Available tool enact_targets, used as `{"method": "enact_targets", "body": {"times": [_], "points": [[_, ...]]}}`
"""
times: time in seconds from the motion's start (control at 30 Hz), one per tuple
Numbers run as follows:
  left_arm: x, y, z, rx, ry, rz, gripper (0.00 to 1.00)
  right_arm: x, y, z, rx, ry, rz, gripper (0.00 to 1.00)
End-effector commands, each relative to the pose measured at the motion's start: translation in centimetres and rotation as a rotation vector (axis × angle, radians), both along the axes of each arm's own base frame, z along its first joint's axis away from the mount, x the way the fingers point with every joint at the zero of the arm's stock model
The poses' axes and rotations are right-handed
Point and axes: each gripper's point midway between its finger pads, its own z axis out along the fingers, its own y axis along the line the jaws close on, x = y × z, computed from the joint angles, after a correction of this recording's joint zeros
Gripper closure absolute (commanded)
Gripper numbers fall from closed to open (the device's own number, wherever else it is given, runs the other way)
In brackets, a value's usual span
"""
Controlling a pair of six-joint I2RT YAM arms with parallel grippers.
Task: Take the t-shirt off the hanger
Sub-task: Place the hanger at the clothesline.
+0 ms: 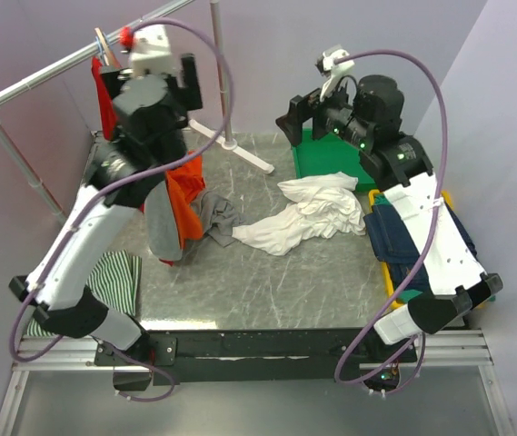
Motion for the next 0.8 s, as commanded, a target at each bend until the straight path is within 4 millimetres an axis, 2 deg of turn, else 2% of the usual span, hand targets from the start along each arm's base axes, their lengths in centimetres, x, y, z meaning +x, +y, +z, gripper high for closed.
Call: {"method": "enact_targets", "body": {"times": [0.0, 0.07, 0.1, 0.17, 0.2, 0.27, 0.3, 0.37, 0.4, 0.43, 0.5, 0.6, 0.7, 0.73, 0.77], "points": [[-3.8, 3.3, 2.3, -0.185, -0.045, 0.017, 0.03, -0.8, 0.9, -0.6, 0.069, -0.012, -0.008, 0.0], [-4.8, 4.1, 1.2, -0.209, -0.012, 0.034, 0.03, -1.9, 1.4, -0.6, 0.111, -0.02, -0.002, 0.0], [-5.7, 4.8, 1.4, -0.237, -0.021, 0.026, 0.03, -1.8, 1.8, -1.4, 0.137, -0.006, -0.012, 0.0], [-6.1, 4.1, 0.2, -0.263, 0.011, -0.036, 0.01, -2.5, 1.8, -1.4, 0.184, 0.02, -0.032, 0.01], [-6.9, 4.5, 0.0, -0.31, 0.012, -0.051, 0.01, -3.2, 2.6, -2.1, 0.186, 0.041, -0.018, 0.01], [-7.0, 4.2, -1.5, -0.314, 0.039, -0.081, 0.02, -3.6, 2.9, -3.2, 0.22, 0.063, -0.035, 0.04], [-7.9, 4.9, -1.0, -0.332, 0.015, -0.094, 0.02, -4.1, 3.7, -3.6, 0.224, 0.065, -0.022, 0.04], [-8.2, 5.0, -2.4, -0.294, 0.045, -0.108, 0.01, -4.5, 4.2, -5.3, 0.229, 0.075, -0.057, 0.05], [-9.0, 6.0, -2.2, -0.296, 0.026, -0.094, 0.01, -5.4, 5.4, -5.2, 0.244, 0.06, -0.039, 0.06], [-8.7, 6.2, -4.2, -0.25, 0.062, -0.063, 0.03, -5.4, 5.5, -5.6, 0.253, 0.056, -0.063, 0.06], [-9.2, 7.8, -6.3, -0.219, 0.087, -0.015, 0.03, -5.7, 6.1, -6.8, 0.271, 0.058, -0.083, 0.05], [-9.7, 9.6, -7.7, -0.23, 0.073, 0.011, 0.03, -6.3, 7.1, -8.9, 0.286, 0.134, -0.096, 0.04], [-9.5, 11.0, -7.8, -0.232, 0.037, 0.026, 0.04, -8.2, 7.9, -10.5, 0.279, 0.156, -0.068, 0.01], [-9.2, 11.0, -7.5, -0.235, 0.021, 0.014, 0.03, -8.8, 7.7, -10.3, 0.291, 0.15, -0.057, 0.0], [-8.9, 11.1, -7.2, -0.246, 0.011, 0.008, 0.03, -9.1, 7.6, -11.1, 0.284, 0.163, -0.053, 0.0]]}}
